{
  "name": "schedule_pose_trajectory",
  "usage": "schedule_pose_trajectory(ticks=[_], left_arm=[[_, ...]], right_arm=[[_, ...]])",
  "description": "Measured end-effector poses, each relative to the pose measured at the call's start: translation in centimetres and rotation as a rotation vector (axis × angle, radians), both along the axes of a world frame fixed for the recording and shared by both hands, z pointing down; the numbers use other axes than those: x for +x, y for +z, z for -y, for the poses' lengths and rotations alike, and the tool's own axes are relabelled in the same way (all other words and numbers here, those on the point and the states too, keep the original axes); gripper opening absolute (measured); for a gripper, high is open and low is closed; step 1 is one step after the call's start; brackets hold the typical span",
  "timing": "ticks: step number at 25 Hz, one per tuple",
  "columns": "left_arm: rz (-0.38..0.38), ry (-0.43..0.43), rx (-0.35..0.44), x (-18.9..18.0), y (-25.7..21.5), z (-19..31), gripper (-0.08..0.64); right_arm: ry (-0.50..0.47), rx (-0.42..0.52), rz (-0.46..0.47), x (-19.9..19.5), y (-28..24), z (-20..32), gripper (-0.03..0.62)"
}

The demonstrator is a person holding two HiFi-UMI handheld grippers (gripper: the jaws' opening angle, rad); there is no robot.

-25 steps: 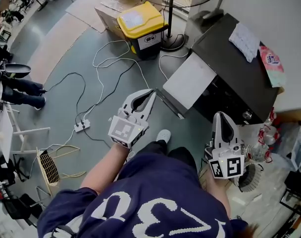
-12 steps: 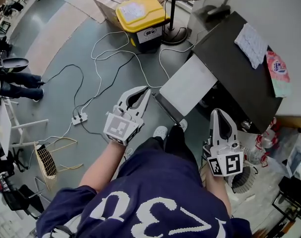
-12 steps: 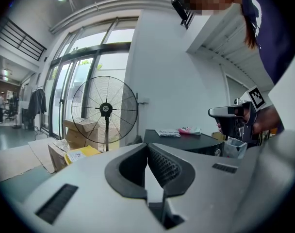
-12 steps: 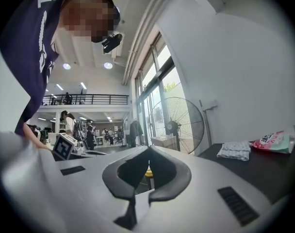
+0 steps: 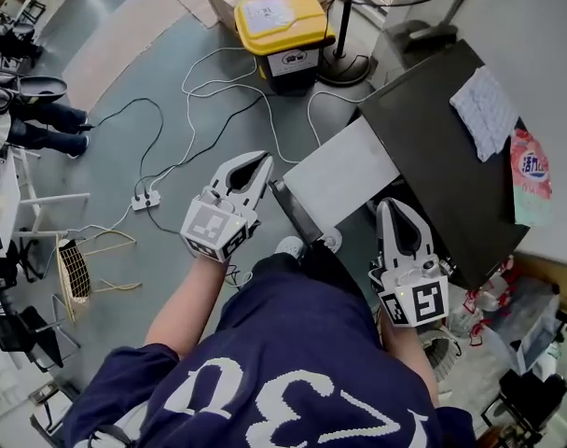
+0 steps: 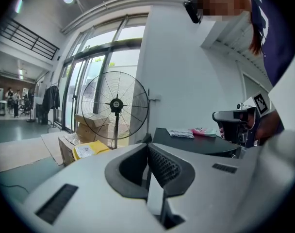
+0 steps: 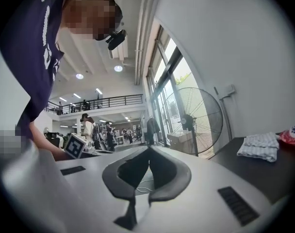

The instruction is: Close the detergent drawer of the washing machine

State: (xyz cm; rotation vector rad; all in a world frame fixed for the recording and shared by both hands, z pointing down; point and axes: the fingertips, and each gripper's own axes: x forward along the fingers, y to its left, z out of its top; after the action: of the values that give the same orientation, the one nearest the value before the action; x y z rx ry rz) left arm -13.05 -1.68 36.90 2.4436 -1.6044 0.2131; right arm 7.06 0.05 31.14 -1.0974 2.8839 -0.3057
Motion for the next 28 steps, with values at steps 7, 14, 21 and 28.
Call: schedule_pose_trajectory(ticks=[7, 14, 21, 28], left_arm=[[0.025, -0.024, -0.047, 0.3, 3.2, 0.1, 0.02], [0.025, 0.027, -0.138, -2.3, 7.9, 0.4, 0.021], [-0.017, 0.199, -0.262, -3.0, 12.9, -0.8, 0.117], [-0.032, 0.427, -0.36, -2.4, 15.8, -3.4, 0.186]], right_arm=[[-0.152, -0.156, -0.029, -1.7, 6.5, -1.4, 0.015], [-0.229, -0.275, -0.107, -4.9, 12.5, -2.5, 0.017], [-0.413, -0.46, -0.201, -8.4, 19.2, -6.9, 0.082], [-0.493, -0.509, -0.23, -11.8, 20.9, -9.4, 0.213]])
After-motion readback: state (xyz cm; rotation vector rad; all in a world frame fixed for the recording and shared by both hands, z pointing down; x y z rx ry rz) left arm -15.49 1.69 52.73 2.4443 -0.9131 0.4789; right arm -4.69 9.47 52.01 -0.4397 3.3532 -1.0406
